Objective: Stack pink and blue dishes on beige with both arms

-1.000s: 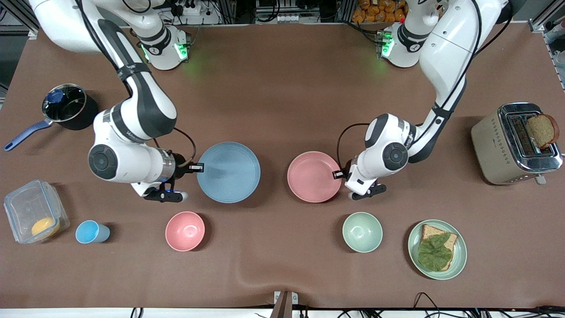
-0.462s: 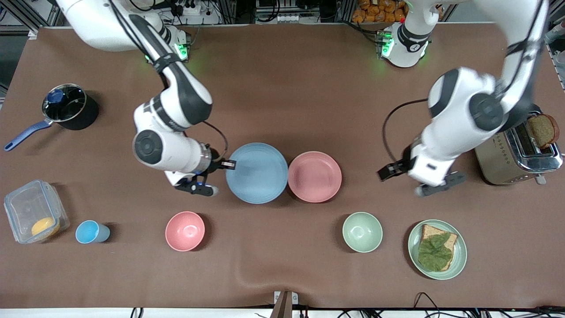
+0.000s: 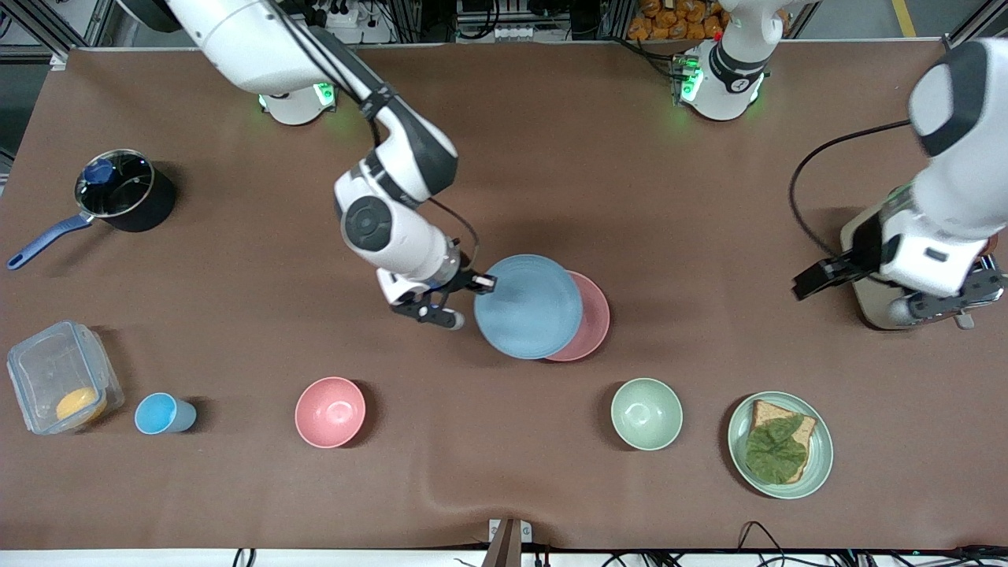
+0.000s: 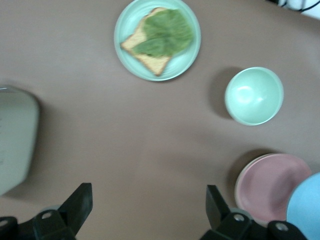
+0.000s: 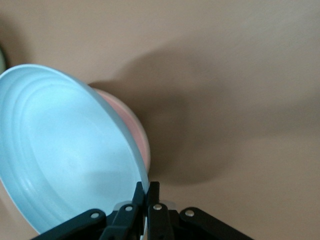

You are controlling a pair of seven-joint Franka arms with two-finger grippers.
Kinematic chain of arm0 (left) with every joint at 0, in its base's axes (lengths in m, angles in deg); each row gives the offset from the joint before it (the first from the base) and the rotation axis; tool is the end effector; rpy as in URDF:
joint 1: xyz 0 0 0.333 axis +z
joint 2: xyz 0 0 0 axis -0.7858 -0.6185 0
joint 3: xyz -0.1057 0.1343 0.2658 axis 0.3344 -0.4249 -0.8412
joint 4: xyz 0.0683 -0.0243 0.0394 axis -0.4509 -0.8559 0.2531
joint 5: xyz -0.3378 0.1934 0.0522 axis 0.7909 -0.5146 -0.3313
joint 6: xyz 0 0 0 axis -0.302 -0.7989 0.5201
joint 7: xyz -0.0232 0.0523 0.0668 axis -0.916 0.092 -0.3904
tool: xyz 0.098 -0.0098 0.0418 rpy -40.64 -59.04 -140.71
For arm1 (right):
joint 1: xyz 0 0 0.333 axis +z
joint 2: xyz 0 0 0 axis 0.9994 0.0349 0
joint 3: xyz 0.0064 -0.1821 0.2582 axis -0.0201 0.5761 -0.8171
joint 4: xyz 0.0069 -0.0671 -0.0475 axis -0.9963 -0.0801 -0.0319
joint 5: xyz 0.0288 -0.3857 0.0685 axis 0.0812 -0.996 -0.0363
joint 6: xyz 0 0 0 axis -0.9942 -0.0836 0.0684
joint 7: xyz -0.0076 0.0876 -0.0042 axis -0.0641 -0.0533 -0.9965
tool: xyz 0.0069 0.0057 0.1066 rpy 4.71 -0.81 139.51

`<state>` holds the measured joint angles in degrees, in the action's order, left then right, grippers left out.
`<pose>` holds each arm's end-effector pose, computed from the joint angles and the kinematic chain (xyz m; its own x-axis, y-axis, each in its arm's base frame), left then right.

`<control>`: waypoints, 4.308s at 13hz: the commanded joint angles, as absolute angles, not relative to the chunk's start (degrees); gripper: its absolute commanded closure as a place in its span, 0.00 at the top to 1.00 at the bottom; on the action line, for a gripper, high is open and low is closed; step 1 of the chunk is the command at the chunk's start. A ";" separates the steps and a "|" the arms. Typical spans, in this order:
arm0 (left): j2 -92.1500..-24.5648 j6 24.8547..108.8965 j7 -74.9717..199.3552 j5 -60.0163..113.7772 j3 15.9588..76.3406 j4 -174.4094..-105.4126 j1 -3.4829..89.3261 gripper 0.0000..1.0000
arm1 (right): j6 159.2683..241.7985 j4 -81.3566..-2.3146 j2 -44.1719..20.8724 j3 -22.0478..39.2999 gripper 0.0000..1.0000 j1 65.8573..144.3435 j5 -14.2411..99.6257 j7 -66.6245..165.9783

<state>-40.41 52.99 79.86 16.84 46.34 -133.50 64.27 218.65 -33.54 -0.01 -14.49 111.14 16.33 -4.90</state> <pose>0.6051 -0.0508 0.5446 0.9495 0.3121 0.0316 0.3108 -0.9496 0.0407 0.5590 0.4417 0.3101 0.9390 -0.3025 -0.1636 -0.3396 -0.8905 -0.3029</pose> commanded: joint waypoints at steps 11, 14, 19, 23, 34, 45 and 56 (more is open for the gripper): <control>-34.14 36.29 62.51 10.24 49.61 -125.01 72.36 1.00 | 231.87 -32.64 7.07 -8.25 0.00 119.46 14.99 -6.95; -34.84 36.37 62.42 10.59 49.80 -125.01 72.45 1.00 | 231.95 -32.55 7.60 -8.34 0.00 119.55 15.16 -7.03; -35.73 37.34 61.81 14.62 35.30 -124.66 58.48 1.00 | 231.69 -31.94 7.25 -8.25 1.00 119.91 14.99 -7.83; -36.43 38.30 61.89 15.69 35.91 -124.75 58.74 1.00 | 226.45 -31.76 3.40 -6.67 1.00 116.41 12.98 -4.60; -36.52 37.87 61.81 19.21 37.93 -125.28 58.39 1.00 | 200.58 -41.74 -15.13 -6.67 1.00 89.86 11.21 40.51; -35.64 37.42 62.86 14.20 41.71 -126.24 58.48 1.00 | 178.65 -42.33 -36.17 -6.75 1.00 77.73 2.33 58.89; -35.72 40.42 62.68 14.20 42.06 -129.06 58.48 1.00 | 167.27 -35.98 -38.72 -6.49 1.00 76.58 9.45 44.82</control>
